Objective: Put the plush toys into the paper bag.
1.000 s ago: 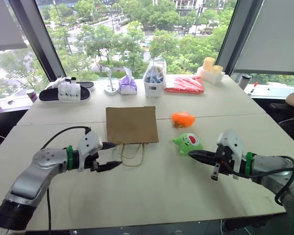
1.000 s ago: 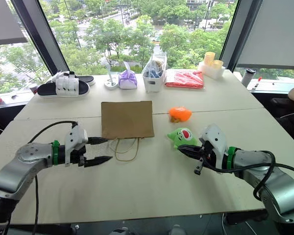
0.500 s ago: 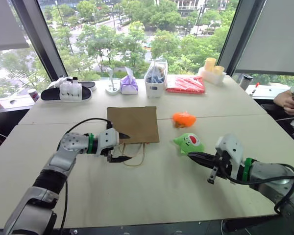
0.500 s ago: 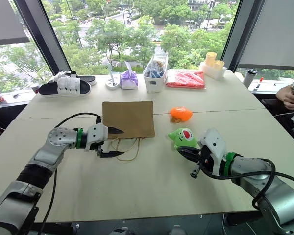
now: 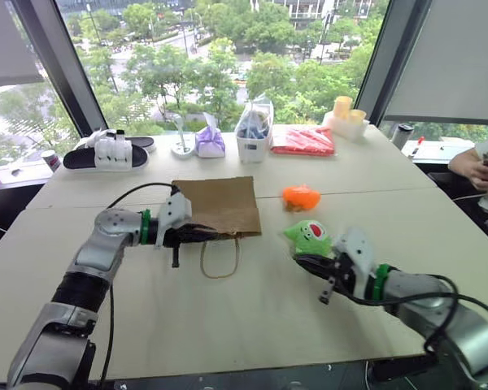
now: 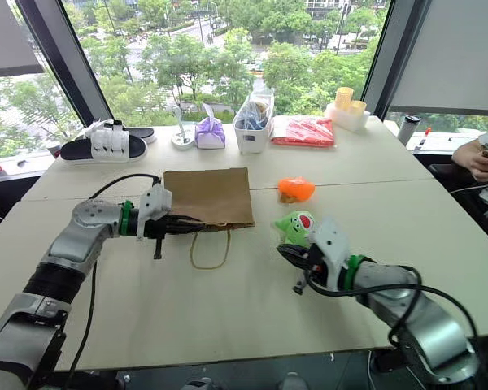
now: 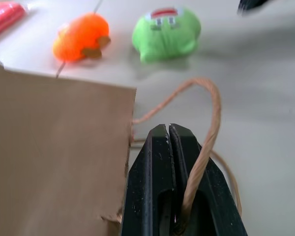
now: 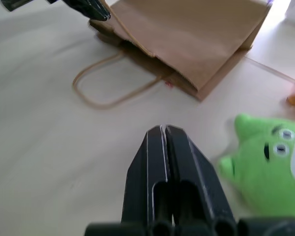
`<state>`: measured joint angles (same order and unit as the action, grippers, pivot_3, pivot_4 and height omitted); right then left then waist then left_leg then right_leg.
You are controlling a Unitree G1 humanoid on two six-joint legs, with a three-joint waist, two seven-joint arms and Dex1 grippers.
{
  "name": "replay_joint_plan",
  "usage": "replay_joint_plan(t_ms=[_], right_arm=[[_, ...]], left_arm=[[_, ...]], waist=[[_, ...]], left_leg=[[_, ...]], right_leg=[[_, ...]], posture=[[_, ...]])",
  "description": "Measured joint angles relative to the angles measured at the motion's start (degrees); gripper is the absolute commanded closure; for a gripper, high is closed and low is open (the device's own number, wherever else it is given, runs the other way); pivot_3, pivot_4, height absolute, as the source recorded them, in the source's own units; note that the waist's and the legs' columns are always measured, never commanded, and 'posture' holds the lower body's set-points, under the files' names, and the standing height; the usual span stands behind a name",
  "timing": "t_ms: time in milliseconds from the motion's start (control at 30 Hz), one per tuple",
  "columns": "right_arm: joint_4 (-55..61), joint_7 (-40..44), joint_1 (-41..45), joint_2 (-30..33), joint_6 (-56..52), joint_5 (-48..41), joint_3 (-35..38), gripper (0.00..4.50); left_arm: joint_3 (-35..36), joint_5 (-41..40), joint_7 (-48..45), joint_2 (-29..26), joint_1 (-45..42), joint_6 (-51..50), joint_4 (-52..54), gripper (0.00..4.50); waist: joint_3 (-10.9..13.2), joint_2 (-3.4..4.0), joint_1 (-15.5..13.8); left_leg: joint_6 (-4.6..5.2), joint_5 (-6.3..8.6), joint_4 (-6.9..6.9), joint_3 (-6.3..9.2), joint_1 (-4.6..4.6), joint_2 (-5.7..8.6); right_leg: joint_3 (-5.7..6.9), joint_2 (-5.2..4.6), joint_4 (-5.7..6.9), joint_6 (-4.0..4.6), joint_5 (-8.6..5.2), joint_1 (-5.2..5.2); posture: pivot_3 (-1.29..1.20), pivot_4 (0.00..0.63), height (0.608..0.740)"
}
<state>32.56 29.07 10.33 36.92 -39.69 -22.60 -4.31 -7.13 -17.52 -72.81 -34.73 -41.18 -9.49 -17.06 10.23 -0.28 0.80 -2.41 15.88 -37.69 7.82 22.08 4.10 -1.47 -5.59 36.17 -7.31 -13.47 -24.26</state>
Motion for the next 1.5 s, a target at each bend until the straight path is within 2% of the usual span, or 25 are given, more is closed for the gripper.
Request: replay_joint_plan(t_ms=[100,200,367,700,933,1200,1367,1500], right_arm=[[-6.5,-5.9,5.8,-9.4,-1.0,4.5,-5.3,4.50],[-11.3,-8.8,9.1,-14.9,-1.2,7.3,-9.4,4.50],[-23.1,-12.1,16.0,-23.0,0.5,12.2,-12.2,4.50],[-55.0,-16.7,27.9,-36.2,14.5,20.1,-13.4,4.50],[-59.0,-15.5,28.5,-36.4,19.9,24.1,-13.6,4.50],[-53.6,-12.9,24.9,-33.7,19.7,26.5,-14.3,4.50],[-46.4,-11.8,21.3,-31.6,15.7,26.3,-13.1,4.50],[-33.4,-8.2,15.6,-26.9,7.5,23.7,-9.9,4.50]], left_arm=[[1.1,-2.5,2.1,1.5,-1.4,-6.6,3.2,4.44],[1.6,-4.4,3.6,1.9,-1.9,-10.8,5.9,4.44],[4.2,-7.5,6.9,2.3,-1.8,-17.5,8.8,4.44],[10.7,-17.2,16.5,4.8,-1.5,-30.6,19.3,4.44],[17.4,-22.6,25.6,5.9,-6.8,-35.4,19.9,4.44],[19.8,-23.9,29.7,5.6,-9.1,-35.2,19.7,4.44],[17.6,-24.0,29.2,5.8,-0.8,-34.5,25.0,4.44],[13.1,-22.9,28.2,6.8,9.3,-33.5,28.7,4.44]], waist=[[0.0,-0.01,0.5],[0.0,0.00,0.4],[0.0,0.00,0.4],[0.0,0.00,0.7],[0.0,0.00,1.6],[0.0,0.01,1.7],[-0.1,0.05,1.6],[0.0,0.03,1.4]], left_leg=[[-0.03,-0.01,-0.03,0.01,-0.02,-0.01],[-0.07,-0.04,-0.02,0.05,-0.02,-0.01],[-0.13,-0.07,-0.02,0.07,0.01,-0.01],[-0.39,-0.22,0.26,0.13,0.00,-0.01],[-0.67,-0.38,0.40,0.21,-0.05,0.00],[-0.68,-0.38,0.53,0.17,-0.28,0.01],[-0.65,-0.37,0.60,0.15,-0.40,0.00],[-0.61,-0.34,0.58,0.16,-0.26,0.00]], right_leg=[[-0.01,0.03,0.07,0.03,0.02,-0.04],[-0.01,0.04,0.15,0.03,0.02,-0.10],[-0.02,0.05,0.15,0.07,0.05,-0.14],[-0.04,0.05,0.18,0.11,0.07,-0.28],[-0.01,0.06,0.21,0.14,0.09,-0.29],[-0.03,0.05,0.21,0.14,0.09,-0.16],[-0.07,0.05,0.22,0.15,0.09,-0.11],[-0.08,0.04,0.18,0.15,0.09,-0.18]], posture=[[0.00,0.150,0.740],[0.00,0.150,0.740],[0.00,0.150,0.740],[0.00,0.150,0.740],[0.00,0.150,0.740],[0.00,0.150,0.740],[0.00,0.150,0.740],[0.00,0.150,0.740]])
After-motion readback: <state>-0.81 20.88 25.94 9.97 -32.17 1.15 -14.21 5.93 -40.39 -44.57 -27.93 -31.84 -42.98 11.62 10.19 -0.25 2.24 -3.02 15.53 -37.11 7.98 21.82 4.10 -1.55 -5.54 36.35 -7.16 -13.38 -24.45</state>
